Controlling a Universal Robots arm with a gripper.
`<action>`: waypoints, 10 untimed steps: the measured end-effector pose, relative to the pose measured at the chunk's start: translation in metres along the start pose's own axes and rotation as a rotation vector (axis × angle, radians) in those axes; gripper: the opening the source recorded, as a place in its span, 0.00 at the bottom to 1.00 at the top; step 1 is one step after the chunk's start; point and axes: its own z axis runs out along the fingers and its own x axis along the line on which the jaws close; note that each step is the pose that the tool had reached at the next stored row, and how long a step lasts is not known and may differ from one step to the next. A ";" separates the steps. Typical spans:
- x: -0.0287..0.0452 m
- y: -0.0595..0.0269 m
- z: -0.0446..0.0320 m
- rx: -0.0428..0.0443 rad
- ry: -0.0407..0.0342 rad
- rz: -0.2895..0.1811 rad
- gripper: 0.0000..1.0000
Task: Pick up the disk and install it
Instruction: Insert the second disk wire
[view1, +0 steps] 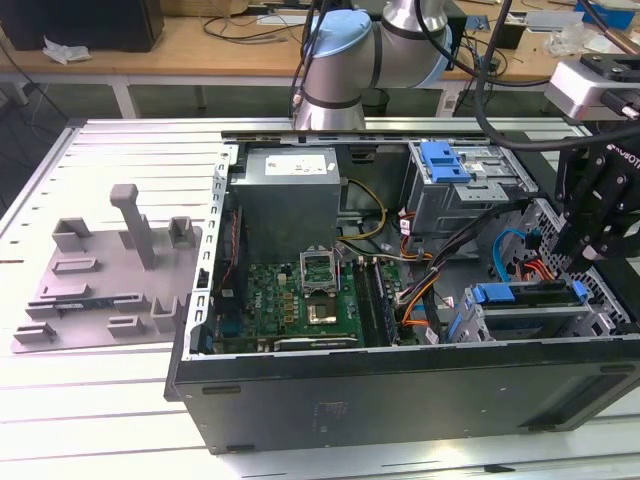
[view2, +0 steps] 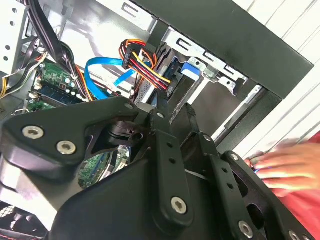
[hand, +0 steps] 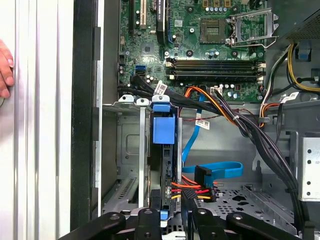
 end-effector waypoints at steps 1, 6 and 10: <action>0.0000 0.0000 0.0000 0.0000 0.0000 0.000 0.31; -0.0027 -0.0010 -0.0001 -0.0013 0.0067 0.000 0.31; -0.0149 -0.0029 -0.0014 -0.0086 0.0571 0.001 0.31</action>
